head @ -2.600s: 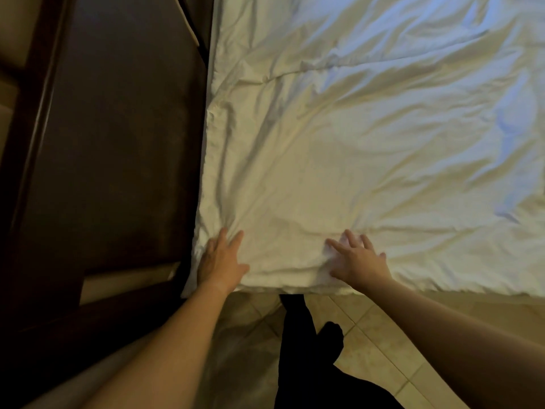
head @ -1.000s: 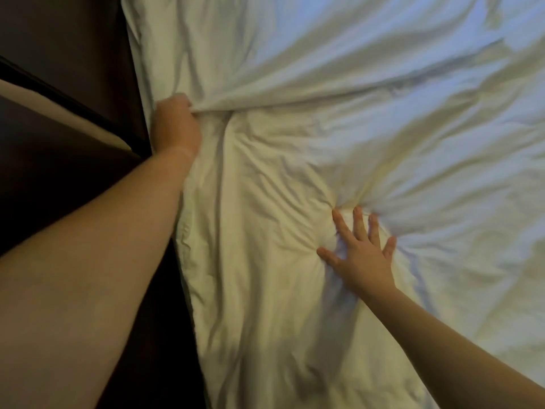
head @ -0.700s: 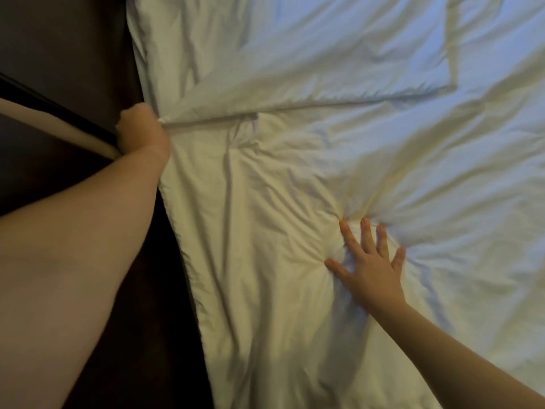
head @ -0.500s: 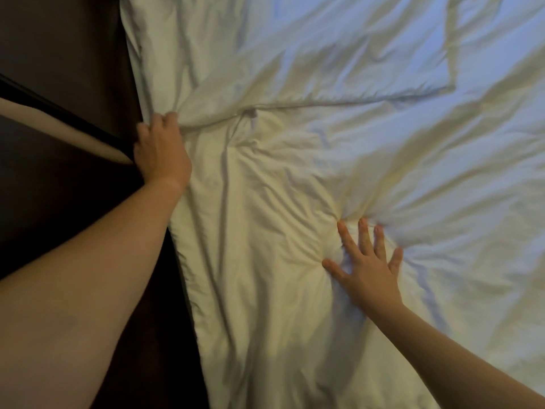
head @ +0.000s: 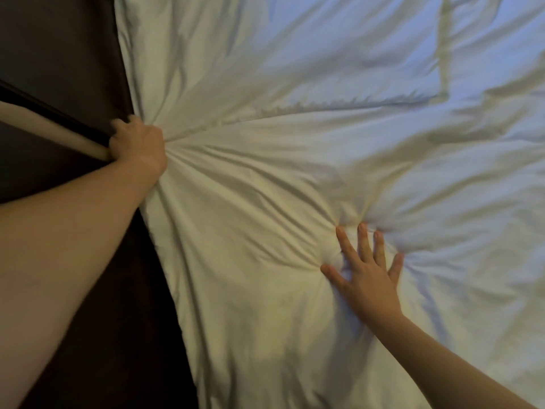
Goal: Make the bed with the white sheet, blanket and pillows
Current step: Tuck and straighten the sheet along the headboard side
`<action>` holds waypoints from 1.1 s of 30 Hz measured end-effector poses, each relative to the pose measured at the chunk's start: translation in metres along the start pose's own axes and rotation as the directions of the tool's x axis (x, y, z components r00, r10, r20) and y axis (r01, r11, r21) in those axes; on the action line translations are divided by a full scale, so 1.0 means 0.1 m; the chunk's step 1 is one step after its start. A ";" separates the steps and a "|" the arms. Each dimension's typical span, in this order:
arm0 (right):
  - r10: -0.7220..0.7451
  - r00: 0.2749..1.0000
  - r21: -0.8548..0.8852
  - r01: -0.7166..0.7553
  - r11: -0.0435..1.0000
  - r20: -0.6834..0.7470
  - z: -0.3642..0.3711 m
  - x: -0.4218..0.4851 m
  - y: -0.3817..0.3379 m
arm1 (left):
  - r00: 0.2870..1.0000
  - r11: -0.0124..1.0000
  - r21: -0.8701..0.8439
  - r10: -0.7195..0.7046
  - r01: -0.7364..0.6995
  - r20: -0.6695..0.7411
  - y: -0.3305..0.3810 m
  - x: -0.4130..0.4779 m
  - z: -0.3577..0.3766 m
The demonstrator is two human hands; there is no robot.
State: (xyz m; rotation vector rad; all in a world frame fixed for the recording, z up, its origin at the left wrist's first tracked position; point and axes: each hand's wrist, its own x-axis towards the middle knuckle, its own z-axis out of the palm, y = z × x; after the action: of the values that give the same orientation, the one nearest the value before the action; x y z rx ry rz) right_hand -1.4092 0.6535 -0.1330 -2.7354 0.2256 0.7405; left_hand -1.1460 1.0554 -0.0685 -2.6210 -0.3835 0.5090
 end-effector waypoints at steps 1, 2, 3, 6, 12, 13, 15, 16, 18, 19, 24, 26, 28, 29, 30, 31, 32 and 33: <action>0.000 1.000 -0.002 0.000 1.000 0.002 0.00 0.00 0.01 | 1.000 1.000 -0.013 -0.020 0.021 0.023 0.08 -0.04 0.00; 0.000 1.000 -0.003 0.000 1.000 0.005 0.00 0.00 0.01 | 0.999 0.999 -0.032 -0.034 0.034 0.017 0.17 -0.11 -0.01; 0.001 1.000 -0.005 -0.001 1.000 0.007 0.00 0.01 0.02 | 0.999 0.997 -0.069 -0.035 0.033 -0.033 0.25 -0.20 -0.02; -0.003 1.000 -0.011 0.003 1.000 0.001 0.00 0.00 0.03 | 0.955 0.945 -0.303 0.033 -0.126 -0.295 0.53 -0.67 -0.01; -0.022 1.000 -0.035 0.022 0.999 -0.012 0.02 -0.03 0.05 | 0.946 0.853 -0.423 0.223 -0.306 -0.233 0.87 -1.66 0.73; -0.029 1.000 -0.035 0.029 0.999 -0.004 0.02 -0.03 0.05 | 0.950 0.864 -0.402 0.243 -0.304 -0.197 0.83 -1.67 0.87; -0.045 0.999 -0.035 0.045 0.998 -0.003 0.03 -0.03 0.06 | 0.960 0.875 -0.396 0.235 -0.278 -0.155 0.81 -1.59 1.02; -0.046 0.999 -0.039 0.046 0.998 -0.004 0.03 -0.03 0.06 | 0.965 0.877 -0.405 0.221 -0.259 -0.138 0.84 -1.56 1.04; -0.047 0.999 -0.034 0.047 0.998 -0.005 0.02 -0.04 0.07 | 0.974 0.879 -0.419 0.207 -0.227 -0.095 0.88 -1.54 1.01; -0.051 0.999 -0.019 0.051 0.999 0.000 -0.01 -0.04 0.07 | 0.976 0.880 -0.421 0.207 -0.218 -0.072 0.89 -1.55 0.98; -0.135 0.991 -0.004 0.135 0.991 -0.024 -0.28 -0.22 0.29 | 0.992 0.861 -0.493 0.110 -0.122 -0.055 1.00 -1.85 0.61; -0.118 0.990 -0.024 0.116 0.993 -0.075 -0.36 -0.38 0.56 | 0.987 0.815 -0.564 0.062 -0.135 -0.147 1.19 -2.22 0.44; -0.051 0.992 -0.049 0.045 0.998 -0.119 -0.40 -0.56 0.94 | 0.959 0.795 -0.552 0.128 -0.251 -0.251 1.44 -2.72 0.35; -0.013 0.992 -0.060 0.006 0.998 -0.128 -0.43 -0.64 1.15 | 0.944 0.780 -0.547 0.169 -0.304 -0.284 1.60 -3.00 0.34; 0.019 0.991 -0.067 -0.028 0.997 -0.130 -0.44 -0.72 1.36 | 0.933 0.763 -0.550 0.202 -0.341 -0.298 1.75 -3.27 0.36; 0.051 0.990 -0.069 -0.061 0.996 -0.134 -0.47 -0.80 1.60 | 0.926 0.741 -0.562 0.236 -0.368 -0.296 1.92 -3.55 0.37; 0.088 0.986 -0.068 -0.099 0.993 -0.143 -0.48 -0.89 1.86 | 0.917 0.716 -0.575 0.278 -0.395 -0.285 2.09 -3.83 0.38; 0.125 0.980 -0.069 -0.137 0.988 -0.156 -0.50 -0.97 2.12 | 0.905 0.694 -0.581 0.323 -0.425 -0.276 2.26 -4.09 0.40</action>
State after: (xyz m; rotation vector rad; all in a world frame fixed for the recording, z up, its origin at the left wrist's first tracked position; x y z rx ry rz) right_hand -1.5168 0.4449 -0.0938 -2.8776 0.4215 0.5868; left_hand -1.4866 0.7339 -0.0900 -3.4085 0.0735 0.3287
